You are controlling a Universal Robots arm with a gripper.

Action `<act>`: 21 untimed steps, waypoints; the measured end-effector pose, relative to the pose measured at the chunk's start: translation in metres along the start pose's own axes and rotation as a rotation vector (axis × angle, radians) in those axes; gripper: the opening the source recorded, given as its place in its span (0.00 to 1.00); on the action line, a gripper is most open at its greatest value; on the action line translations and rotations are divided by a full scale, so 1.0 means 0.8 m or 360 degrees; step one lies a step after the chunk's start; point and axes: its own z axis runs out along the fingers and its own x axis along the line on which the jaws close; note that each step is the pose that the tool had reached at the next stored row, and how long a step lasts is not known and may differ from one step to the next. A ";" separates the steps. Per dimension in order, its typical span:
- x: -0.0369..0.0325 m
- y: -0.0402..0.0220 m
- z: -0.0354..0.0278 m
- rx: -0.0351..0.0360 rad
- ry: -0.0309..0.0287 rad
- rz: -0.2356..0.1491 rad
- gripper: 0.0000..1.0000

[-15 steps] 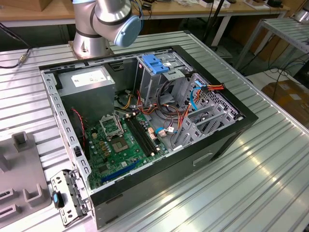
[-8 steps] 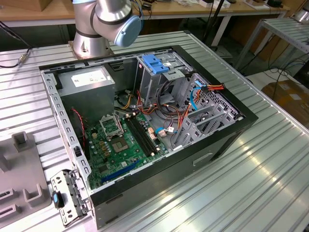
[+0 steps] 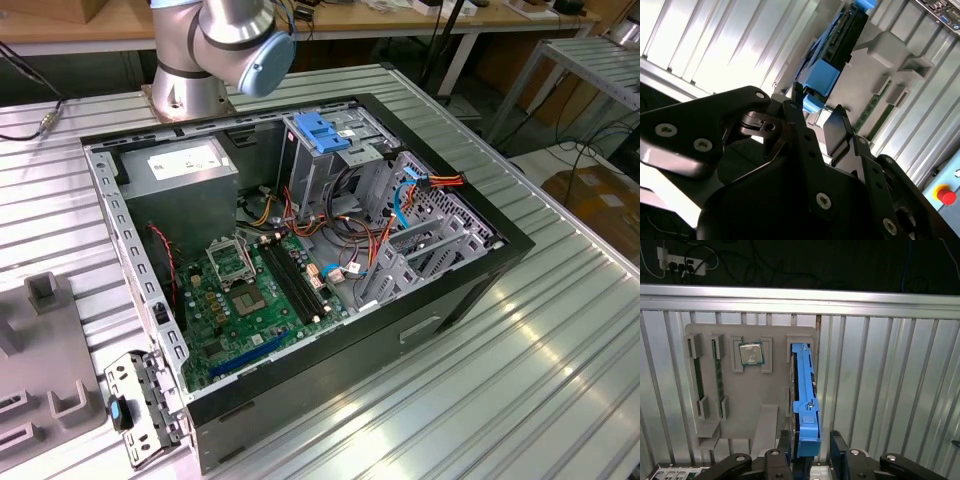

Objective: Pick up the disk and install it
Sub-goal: 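Pick up the disk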

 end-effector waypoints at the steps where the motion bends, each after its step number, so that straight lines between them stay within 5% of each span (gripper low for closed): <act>1: 0.0021 -0.0003 0.0000 -0.0003 0.00002 0.0001 0.45; 4: 0.0052 -0.0013 0.0002 -0.0022 0.00005 0.0004 0.45; 7: 0.0068 -0.0045 0.0013 -0.0060 -0.00007 0.0007 0.45; 14: 0.0072 -0.0145 0.0047 -0.0118 -0.00074 0.0013 0.45; 21: 0.0043 -0.0219 0.0075 -0.0153 0.00020 0.0050 0.45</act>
